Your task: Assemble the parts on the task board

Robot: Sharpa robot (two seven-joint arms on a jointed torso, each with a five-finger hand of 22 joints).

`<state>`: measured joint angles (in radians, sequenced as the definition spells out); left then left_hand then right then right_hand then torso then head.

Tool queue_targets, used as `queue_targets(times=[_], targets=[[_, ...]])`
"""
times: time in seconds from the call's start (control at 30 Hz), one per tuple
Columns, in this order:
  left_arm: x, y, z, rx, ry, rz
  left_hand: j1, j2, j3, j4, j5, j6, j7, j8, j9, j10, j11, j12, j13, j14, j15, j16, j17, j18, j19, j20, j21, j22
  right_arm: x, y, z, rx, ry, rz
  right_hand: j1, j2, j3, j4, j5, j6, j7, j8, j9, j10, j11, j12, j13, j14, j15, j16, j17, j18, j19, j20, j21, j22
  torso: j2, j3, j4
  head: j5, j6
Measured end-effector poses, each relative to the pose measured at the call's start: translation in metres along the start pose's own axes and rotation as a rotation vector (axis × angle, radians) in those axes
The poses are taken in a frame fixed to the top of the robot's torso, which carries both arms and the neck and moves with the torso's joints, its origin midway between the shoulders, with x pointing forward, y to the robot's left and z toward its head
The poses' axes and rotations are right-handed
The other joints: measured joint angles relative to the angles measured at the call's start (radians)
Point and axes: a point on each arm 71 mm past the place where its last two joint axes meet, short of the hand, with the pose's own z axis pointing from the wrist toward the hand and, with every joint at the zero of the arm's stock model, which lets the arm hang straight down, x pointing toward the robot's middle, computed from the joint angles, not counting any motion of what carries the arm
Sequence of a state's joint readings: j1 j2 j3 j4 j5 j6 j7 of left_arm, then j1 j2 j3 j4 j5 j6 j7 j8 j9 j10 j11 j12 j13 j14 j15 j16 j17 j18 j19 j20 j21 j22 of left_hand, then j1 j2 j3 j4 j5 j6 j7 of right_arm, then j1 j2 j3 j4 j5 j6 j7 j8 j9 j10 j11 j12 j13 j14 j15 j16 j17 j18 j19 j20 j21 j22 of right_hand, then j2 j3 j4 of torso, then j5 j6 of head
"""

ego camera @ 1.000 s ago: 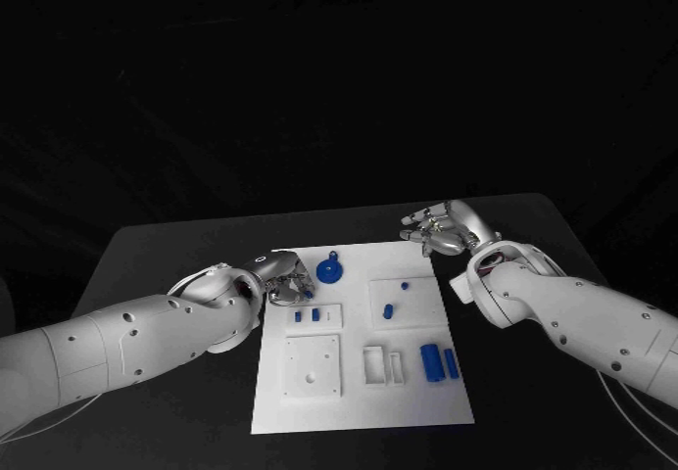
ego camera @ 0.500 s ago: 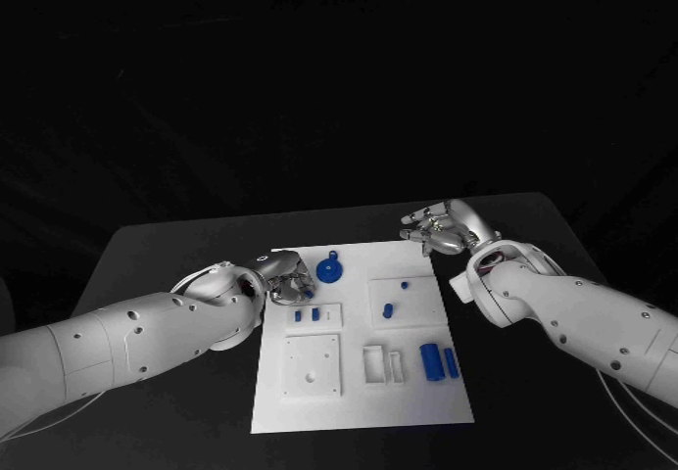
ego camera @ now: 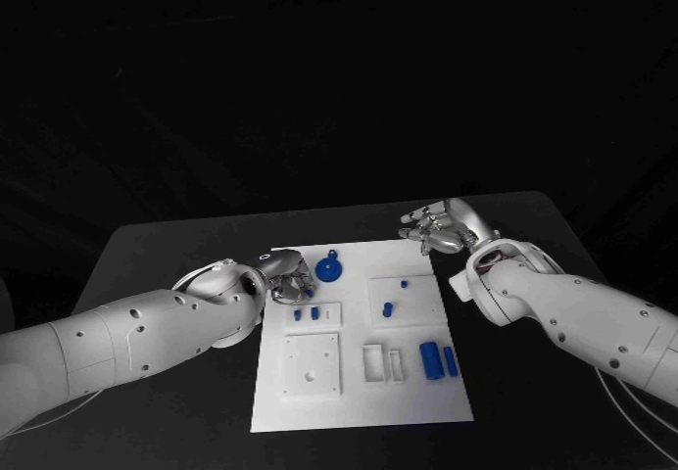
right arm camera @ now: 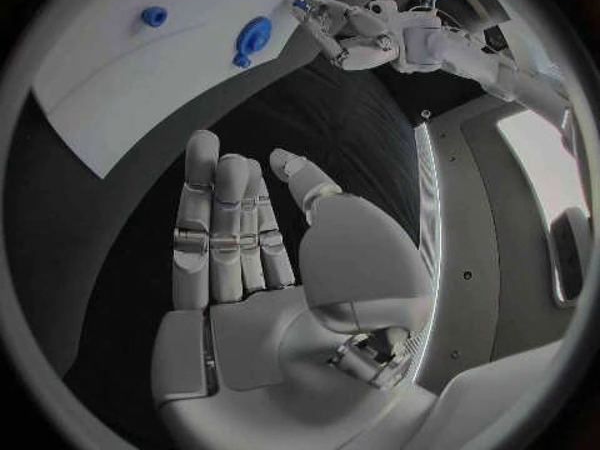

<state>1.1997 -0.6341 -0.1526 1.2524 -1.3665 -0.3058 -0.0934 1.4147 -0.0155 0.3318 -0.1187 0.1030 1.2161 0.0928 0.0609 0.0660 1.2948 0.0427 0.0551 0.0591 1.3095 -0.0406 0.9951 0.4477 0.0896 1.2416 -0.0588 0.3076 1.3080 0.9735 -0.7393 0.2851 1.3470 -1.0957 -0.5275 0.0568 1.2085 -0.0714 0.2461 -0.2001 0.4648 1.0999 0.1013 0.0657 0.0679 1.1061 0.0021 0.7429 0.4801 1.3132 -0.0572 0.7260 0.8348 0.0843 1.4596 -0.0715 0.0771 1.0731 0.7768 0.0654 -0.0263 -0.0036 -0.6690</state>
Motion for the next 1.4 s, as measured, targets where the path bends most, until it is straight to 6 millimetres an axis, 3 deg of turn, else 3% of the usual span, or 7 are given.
queue_targets(times=[0.37, 0.47, 0.8, 1.33, 1.4], targets=[[0.0012, -0.0017, 0.0002, 0.012, 0.003, 0.032, -0.002, -0.002, -0.017, 0.0, -0.014, -0.015, 0.003, 0.0, 0.0, -0.03, 0.013, 0.0, 0.001, -0.008, 0.008, 0.0, 0.0, 0.001, -0.01, 0.01, 0.0, 0.0, 0.0, 0.0, 0.0, 0.0, 0.0, 0.0, 0.0, 0.0, 0.0, 0.0, 0.0, 0.0, 0.0, 0.0, 0.0, 0.0, 0.0, 0.0, 0.0, 0.0, 0.0, 0.0, 0.0, 0.0, 0.0, 0.0, 0.0, 0.0, 0.0, -0.0003, -0.0002, 0.001, -0.001], [0.0024, -0.0017, -0.0001, 0.014, 0.006, 0.038, -0.006, -0.021, -0.018, -0.001, -0.023, -0.067, 0.003, 0.008, 0.001, -0.056, 0.017, 0.0, 0.001, -0.013, 0.013, 0.0, -0.002, 0.001, -0.013, 0.013, -0.002, 0.0, 0.0, 0.0, 0.0, 0.0, 0.0, 0.0, 0.0, 0.0, 0.0, 0.0, 0.0, 0.0, 0.0, 0.0, 0.0, 0.0, 0.0, 0.0, 0.0, 0.0, 0.0, 0.0, 0.0, 0.0, 0.0, 0.0, 0.0, 0.0, 0.0, -0.0002, 0.0, 0.001, -0.001], [0.006, 0.0003, -0.0026, 0.013, 0.014, 0.045, -0.025, -0.073, 0.002, 0.029, -0.023, -0.129, -0.012, 0.005, -0.003, -0.1, 0.032, 0.0, 0.001, -0.025, 0.025, 0.004, -0.01, 0.004, -0.009, 0.023, -0.035, 0.0, -0.0002, -0.0002, -0.0001, 0.001, 0.0, 0.0, 0.0, 0.0, 0.0, 0.0, 0.0, 0.0, 0.0, 0.0, 0.0, 0.0, 0.0, 0.0, 0.0, 0.0, 0.0, 0.0, 0.0, 0.0, 0.0, 0.0, 0.0, -0.001, 0.0, -0.0004, -0.0002, 0.002, 0.001], [0.0057, 0.0026, -0.0053, 0.012, 0.001, 0.044, -0.013, -0.099, -0.045, 0.054, -0.015, -0.177, -0.02, 0.006, -0.003, -0.163, 0.052, 0.0, 0.001, -0.033, 0.032, 0.011, -0.02, 0.004, 0.011, 0.036, -0.085, -0.001, -0.0008, -0.0007, -0.0002, 0.002, -0.001, -0.001, 0.0, 0.0, 0.0, 0.0, 0.0, 0.0, 0.0, 0.0, 0.0, 0.0, 0.0, 0.0, -0.001, 0.0, 0.0, 0.0, -0.001, 0.0, 0.0, 0.0, 0.0, -0.001, 0.0, -0.0005, -0.0002, 0.003, 0.005], [0.0053, 0.0031, -0.0054, 0.011, -0.003, 0.044, -0.014, -0.099, -0.058, 0.054, -0.015, -0.183, -0.021, 0.006, -0.003, -0.168, 0.057, 0.0, 0.001, -0.032, 0.032, 0.011, -0.022, 0.012, 0.015, 0.039, -0.09, -0.001, -0.0008, -0.0008, -0.0002, 0.002, -0.001, -0.001, 0.0, 0.0, 0.0, 0.0, 0.0, 0.0, 0.0, 0.0, 0.0, 0.0, 0.0, 0.0, -0.001, 0.0, 0.0, 0.0, -0.001, 0.0, 0.0, 0.0, 0.0, -0.001, 0.0, -0.0005, -0.0002, 0.003, 0.005]])
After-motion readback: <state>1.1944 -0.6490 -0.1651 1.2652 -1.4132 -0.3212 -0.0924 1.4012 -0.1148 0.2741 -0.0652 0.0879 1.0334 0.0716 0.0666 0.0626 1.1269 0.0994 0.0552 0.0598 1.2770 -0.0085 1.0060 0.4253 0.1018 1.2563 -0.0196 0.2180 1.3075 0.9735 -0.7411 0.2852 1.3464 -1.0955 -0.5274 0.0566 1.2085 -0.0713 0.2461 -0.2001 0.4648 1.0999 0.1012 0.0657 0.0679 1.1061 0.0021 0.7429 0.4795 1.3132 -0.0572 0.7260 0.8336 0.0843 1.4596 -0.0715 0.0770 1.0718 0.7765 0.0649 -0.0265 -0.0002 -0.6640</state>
